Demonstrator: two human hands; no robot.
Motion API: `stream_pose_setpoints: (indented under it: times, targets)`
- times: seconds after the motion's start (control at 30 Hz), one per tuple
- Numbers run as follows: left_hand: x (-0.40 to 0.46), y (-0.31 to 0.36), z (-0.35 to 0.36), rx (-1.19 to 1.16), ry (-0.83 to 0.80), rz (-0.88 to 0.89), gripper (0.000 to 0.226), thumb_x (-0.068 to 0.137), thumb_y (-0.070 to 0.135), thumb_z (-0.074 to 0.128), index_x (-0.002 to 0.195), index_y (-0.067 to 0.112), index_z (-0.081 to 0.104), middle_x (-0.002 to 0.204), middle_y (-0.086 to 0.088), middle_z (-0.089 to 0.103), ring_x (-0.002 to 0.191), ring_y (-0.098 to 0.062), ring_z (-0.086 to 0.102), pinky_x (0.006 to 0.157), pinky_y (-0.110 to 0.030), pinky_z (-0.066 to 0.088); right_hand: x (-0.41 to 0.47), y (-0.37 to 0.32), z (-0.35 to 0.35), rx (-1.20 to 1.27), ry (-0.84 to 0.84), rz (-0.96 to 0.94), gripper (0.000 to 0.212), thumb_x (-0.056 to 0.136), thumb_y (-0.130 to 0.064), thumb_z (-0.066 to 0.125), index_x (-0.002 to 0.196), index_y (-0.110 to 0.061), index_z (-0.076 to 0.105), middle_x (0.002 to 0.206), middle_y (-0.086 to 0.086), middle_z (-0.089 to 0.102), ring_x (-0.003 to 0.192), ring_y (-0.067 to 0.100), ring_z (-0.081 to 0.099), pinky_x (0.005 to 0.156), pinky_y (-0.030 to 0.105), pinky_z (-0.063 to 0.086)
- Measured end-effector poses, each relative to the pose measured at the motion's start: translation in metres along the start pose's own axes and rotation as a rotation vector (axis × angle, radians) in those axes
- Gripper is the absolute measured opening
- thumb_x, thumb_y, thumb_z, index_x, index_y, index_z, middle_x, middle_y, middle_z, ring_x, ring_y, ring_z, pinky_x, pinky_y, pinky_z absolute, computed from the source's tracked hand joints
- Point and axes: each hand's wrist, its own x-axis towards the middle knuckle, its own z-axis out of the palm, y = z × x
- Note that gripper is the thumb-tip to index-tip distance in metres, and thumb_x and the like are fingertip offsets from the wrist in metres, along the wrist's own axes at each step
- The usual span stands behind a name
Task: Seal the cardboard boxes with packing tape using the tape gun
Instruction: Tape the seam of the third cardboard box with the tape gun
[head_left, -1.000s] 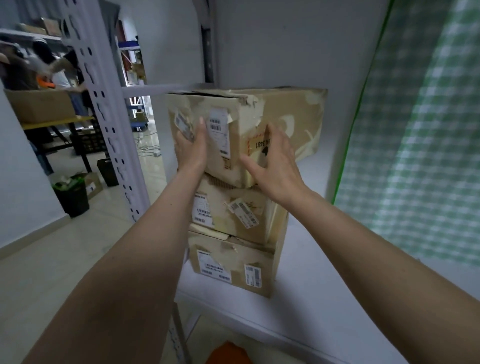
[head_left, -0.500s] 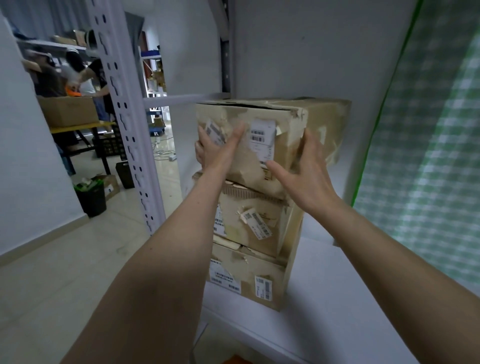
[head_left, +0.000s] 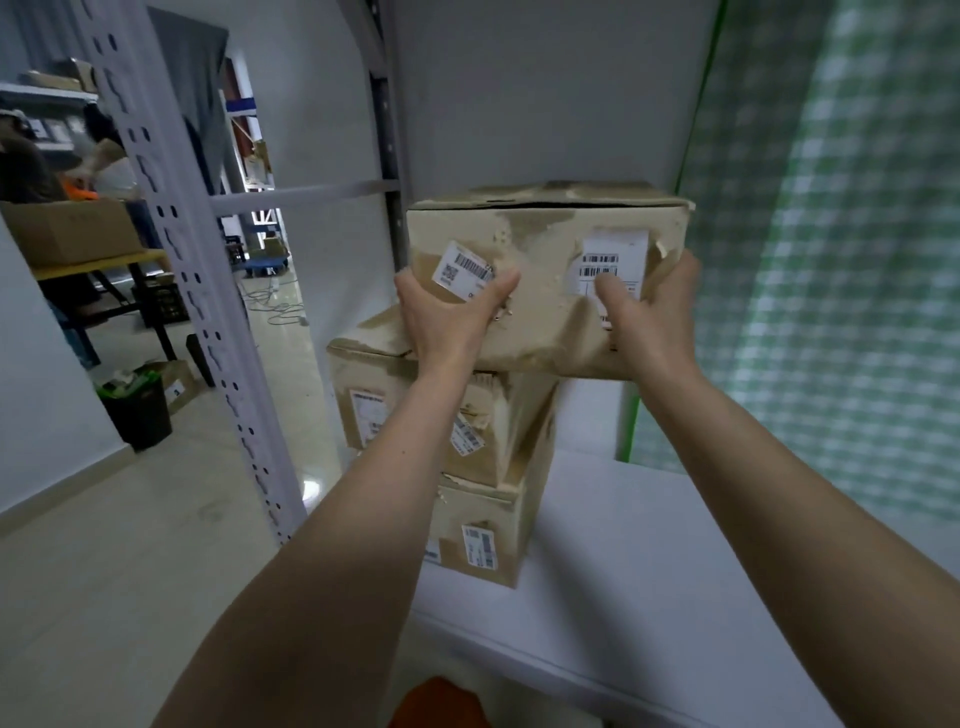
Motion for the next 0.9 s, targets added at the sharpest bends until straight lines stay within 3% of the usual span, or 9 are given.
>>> stream_pose_setpoints:
  times: [0.13,0.27,0.4,0.53,0.73,0.9]
  targets:
    - [-0.04,0.014,0.021,-0.057,-0.013,0.041,0.107,0.037,0.066,0.081,0.124,0.019,0.04,0.113,0.002,0.059,0.106,-0.016,0.056,0.095,-0.04,0.047,-0.009,0.002,-0.041,0.055,0.12,-0.024,0.071,0.057,-0.051,0.054,0.118,-0.021,0.037,0.124,-0.001,0.05,0.116,0.018,0.051,0.099,0.046,0.045]
    - [-0.09,0.023,0.046,-0.075,-0.067,0.119,0.098,0.037,0.062,0.084,0.116,0.021,0.043,0.109,0.004,0.06,0.102,-0.015,0.058,0.091,-0.039,0.049,-0.025,0.013,-0.095,0.065,0.251,-0.036,0.048,0.062,-0.047,0.056,0.101,-0.028,0.035,0.122,0.003,0.051,0.11,0.017,0.055,0.096,0.044,0.046]
    - [-0.146,0.016,0.07,-0.114,-0.136,0.149,0.087,0.047,0.041,0.091,0.114,0.019,0.04,0.108,0.0,0.059,0.099,-0.014,0.058,0.09,-0.033,0.048,-0.048,0.033,-0.149,0.1,0.338,-0.046,0.035,0.072,-0.032,0.057,0.096,-0.025,0.032,0.118,0.007,0.05,0.102,0.014,0.055,0.083,0.026,0.048]
    - [-0.196,-0.014,0.085,-0.081,-0.158,0.102,0.096,0.045,0.047,0.09,0.12,0.013,0.04,0.114,-0.002,0.056,0.107,-0.019,0.054,0.096,-0.04,0.044,-0.078,0.069,-0.185,0.077,0.378,-0.006,0.033,0.083,-0.017,0.059,0.095,-0.017,0.029,0.101,0.001,0.046,0.083,0.005,0.05,0.067,0.009,0.042]
    - [-0.263,-0.074,0.084,0.006,-0.226,-0.085,0.103,0.035,0.059,0.083,0.117,0.017,0.037,0.115,-0.003,0.053,0.108,-0.019,0.053,0.094,-0.041,0.047,-0.127,0.132,-0.216,-0.031,0.36,0.12,0.033,0.078,-0.02,0.061,0.09,-0.015,0.031,0.091,0.006,0.041,0.075,0.013,0.042,0.056,0.008,0.036]
    - [-0.297,-0.108,0.074,0.139,-0.273,-0.166,0.094,0.04,0.045,0.093,0.11,0.021,0.035,0.114,-0.001,0.048,0.108,-0.018,0.051,0.093,-0.032,0.047,-0.162,0.174,-0.229,-0.075,0.302,0.236,0.03,0.079,-0.02,0.06,0.085,-0.017,0.03,0.086,0.006,0.037,0.076,0.017,0.039,0.064,0.027,0.035]
